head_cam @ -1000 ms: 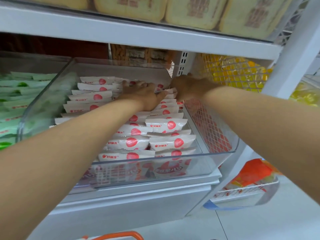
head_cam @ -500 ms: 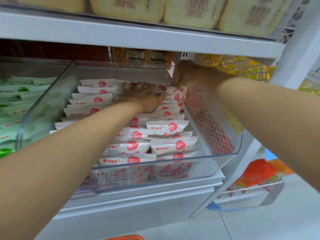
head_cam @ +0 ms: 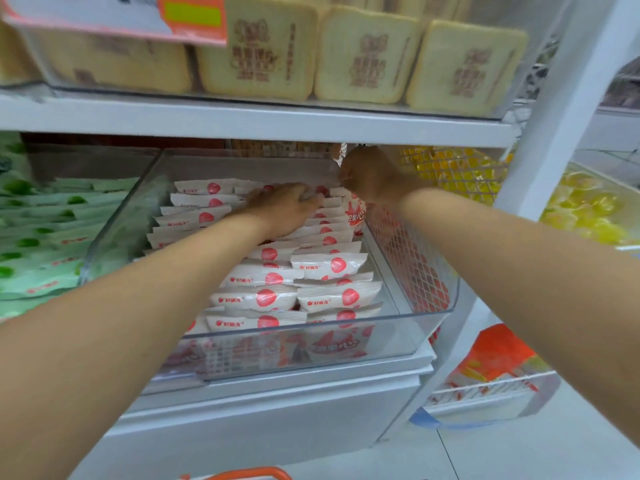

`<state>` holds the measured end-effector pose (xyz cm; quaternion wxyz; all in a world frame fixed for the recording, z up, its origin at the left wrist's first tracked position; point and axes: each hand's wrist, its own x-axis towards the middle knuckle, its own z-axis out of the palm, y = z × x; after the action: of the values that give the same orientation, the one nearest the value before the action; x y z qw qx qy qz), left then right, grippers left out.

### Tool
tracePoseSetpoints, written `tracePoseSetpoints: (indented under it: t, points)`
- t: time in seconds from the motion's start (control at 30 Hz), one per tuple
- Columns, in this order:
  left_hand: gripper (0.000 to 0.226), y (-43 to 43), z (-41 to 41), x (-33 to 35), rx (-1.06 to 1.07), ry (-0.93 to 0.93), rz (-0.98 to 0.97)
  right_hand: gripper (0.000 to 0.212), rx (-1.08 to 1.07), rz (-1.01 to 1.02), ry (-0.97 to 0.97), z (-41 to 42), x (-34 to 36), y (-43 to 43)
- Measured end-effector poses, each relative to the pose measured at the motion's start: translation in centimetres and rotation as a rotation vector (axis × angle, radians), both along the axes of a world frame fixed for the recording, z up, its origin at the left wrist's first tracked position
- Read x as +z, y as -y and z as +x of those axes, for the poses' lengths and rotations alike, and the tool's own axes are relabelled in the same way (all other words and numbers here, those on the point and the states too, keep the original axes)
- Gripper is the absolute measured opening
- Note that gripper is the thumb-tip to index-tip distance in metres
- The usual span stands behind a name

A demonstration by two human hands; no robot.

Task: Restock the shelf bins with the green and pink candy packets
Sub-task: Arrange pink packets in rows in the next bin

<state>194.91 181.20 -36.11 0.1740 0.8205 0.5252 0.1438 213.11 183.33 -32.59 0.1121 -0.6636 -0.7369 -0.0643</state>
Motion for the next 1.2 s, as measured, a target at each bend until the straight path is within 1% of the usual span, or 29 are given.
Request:
tracePoseSetpoints:
  t: [0.07, 0.17, 0.27, 0.33, 0.37, 0.43, 0.5, 0.53, 0.6, 0.7, 0.8, 0.87, 0.9, 0.93, 1.0, 1.03, 1.13, 1.17, 1.2]
  points:
    - [0.05, 1.4, -0.6, 0.3, 0.008, 0.003, 0.043, 0.02, 0.026, 0.03, -0.044, -1.5, 0.3, 2.5]
    - [0.036, 4.7, -2.3, 1.2, 0.093, 0.005, 0.139, 0.022, 0.079, -0.027, -0.157, -4.4, 0.1, 6.7]
    - [0.022, 9.3, -5.0, 2.1, 0.139, 0.033, 0.362, 0.022, 0.194, 0.007, -0.255, -7.6, -0.3, 11.4]
    - [0.007, 13.1, -6.8, 2.7, 0.226, 0.136, 0.431, 0.021, 0.271, 0.055, -0.28, -9.5, -0.5, 15.0]
    - [0.006, 15.1, -7.6, 2.9, 0.267, 0.198, 0.429, 0.019, 0.307, 0.095, -0.275, -10.4, -0.7, 16.8]
    - [0.005, 19.1, -9.3, 2.4, 0.346, 0.281, 0.362, 0.016, 0.339, 0.133, -0.276, -12.2, -1.4, 20.0]
    - [0.008, 22.3, -11.2, 0.4, 0.403, 0.344, 0.215, 0.015, 0.352, 0.108, -0.286, -13.8, -3.0, 23.0]
    - [0.012, 23.5, -12.2, -0.9, 0.42, 0.36, 0.124, 0.015, 0.366, 0.075, -0.286, -14.5, -4.2, 24.2]
    - [0.015, 25.8, -14.1, -4.3, 0.424, 0.322, -0.076, 0.015, 0.402, -0.045, -0.276, -16.0, -7.3, 26.6]
    - [0.014, 28.8, -17.1, -10.8, 0.399, 0.183, -0.327, 0.018, 0.395, -0.334, -0.207, -17.9, -12.9, 29.2]
    - [0.015, 31.1, -20.7, -17.3, 0.358, -0.072, -0.52, 0.019, 0.416, -0.618, -0.098, -19.4, -17.8, 30.9]
    - [0.017, 32.3, -23.0, -21.0, 0.281, -0.233, -0.664, 0.021, 0.441, -0.751, -0.072, -20.3, -19.9, 31.5]
    - [0.013, 32.7, -24.0, -22.5, 0.24, -0.346, -0.726, 0.022, 0.444, -0.79, -0.065, -20.7, -20.9, 31.8]
    - [0.015, 33.0, -24.9, -24.1, 0.202, -0.465, -0.736, 0.023, 0.444, -0.815, -0.05, -21.0, -21.8, 31.8]
    - [0.048, 33.0, -26.1, -27.0, 0.069, -0.722, -0.677, 0.024, 0.448, -0.852, -0.004, -21.3, -23.3, 32.0]
    - [0.058, 33.0, -26.4, -28.0, 0.011, -0.812, -0.635, 0.026, 0.446, -0.872, 0.019, -21.4, -24.0, 32.1]
    - [0.077, 32.3, -27.3, -30.6, -0.16, -1.013, -0.48, 0.027, 0.446, -0.928, 0.071, -21.7, -25.4, 32.6]
    - [0.08, 32.0, -27.5, -31.2, -0.193, -1.077, -0.452, 0.027, 0.45, -0.943, 0.074, -21.7, -25.8, 32.7]
    - [0.076, 31.7, -27.9, -31.8, -0.214, -1.133, -0.433, 0.027, 0.453, -0.954, 0.071, -21.7, -26.1, 32.7]
